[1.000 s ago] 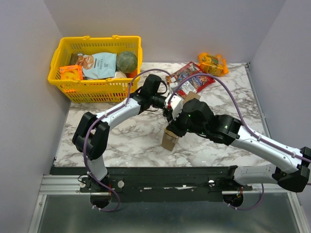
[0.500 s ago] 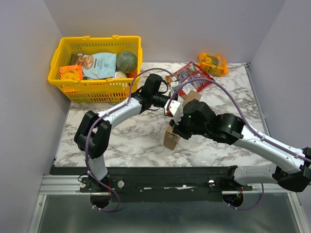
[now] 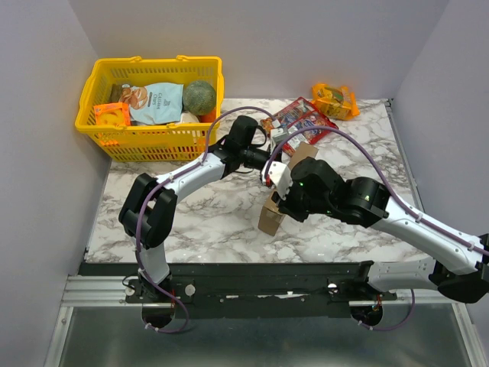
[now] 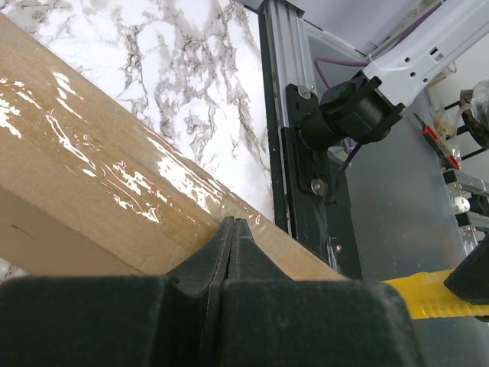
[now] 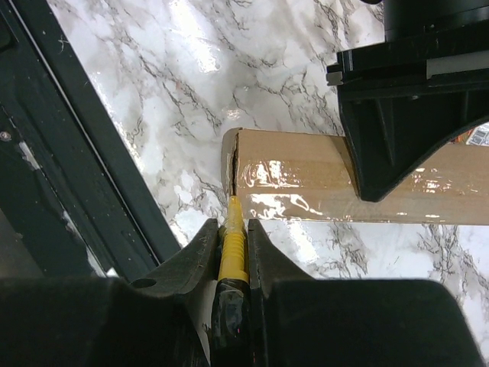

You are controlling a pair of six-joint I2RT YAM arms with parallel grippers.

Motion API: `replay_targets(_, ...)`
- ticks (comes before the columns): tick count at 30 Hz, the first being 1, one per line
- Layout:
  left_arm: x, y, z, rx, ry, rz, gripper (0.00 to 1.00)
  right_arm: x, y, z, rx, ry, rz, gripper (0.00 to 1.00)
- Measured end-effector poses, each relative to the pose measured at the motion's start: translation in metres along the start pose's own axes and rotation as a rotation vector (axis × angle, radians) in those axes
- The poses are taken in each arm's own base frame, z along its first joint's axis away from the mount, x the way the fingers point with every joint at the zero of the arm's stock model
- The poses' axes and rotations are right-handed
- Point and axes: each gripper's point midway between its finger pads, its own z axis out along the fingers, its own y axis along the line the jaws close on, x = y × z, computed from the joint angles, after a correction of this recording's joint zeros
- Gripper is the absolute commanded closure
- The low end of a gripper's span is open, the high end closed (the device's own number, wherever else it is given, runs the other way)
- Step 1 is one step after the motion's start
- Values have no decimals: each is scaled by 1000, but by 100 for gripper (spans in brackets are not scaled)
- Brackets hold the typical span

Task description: Unpack the express box

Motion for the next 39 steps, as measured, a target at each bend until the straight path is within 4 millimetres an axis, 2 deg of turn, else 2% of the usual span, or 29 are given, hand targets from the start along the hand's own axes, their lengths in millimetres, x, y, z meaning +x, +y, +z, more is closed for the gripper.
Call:
replay_targets(15, -2, 2, 7, 12, 6, 69, 100, 17, -4, -21, 0, 79, -60, 100)
replay_targets(21, -3, 2, 7, 11, 11, 93, 100, 18, -18, -44, 62, 81, -108, 100)
replay_targets(24, -3, 1, 6, 11, 12, 101, 87, 15, -33, -57, 127, 54, -134, 99)
replay_targets(25, -4, 0, 6, 8, 11, 104, 74, 15, -37, -60, 142, 48, -136, 100)
replay_targets(28, -7, -4, 2, -3, 3, 122, 57, 16, -61, -66, 205, 25, -91, 100)
replay_targets(31, -10, -18, -9, -29, -12, 144, 48, 26, -99, -72, 271, -21, 41, 100)
replay_targets(33, -14, -29, -18, -45, -27, 169, 46, 30, -119, -75, 297, -67, 113, 100)
replay_targets(35, -27, -44, -28, -52, -52, 217, 44, 23, -125, -75, 270, -137, 134, 100)
replay_targets(39, -53, -73, -43, -53, -101, 331, 44, -6, -112, -67, 135, -302, 62, 99)
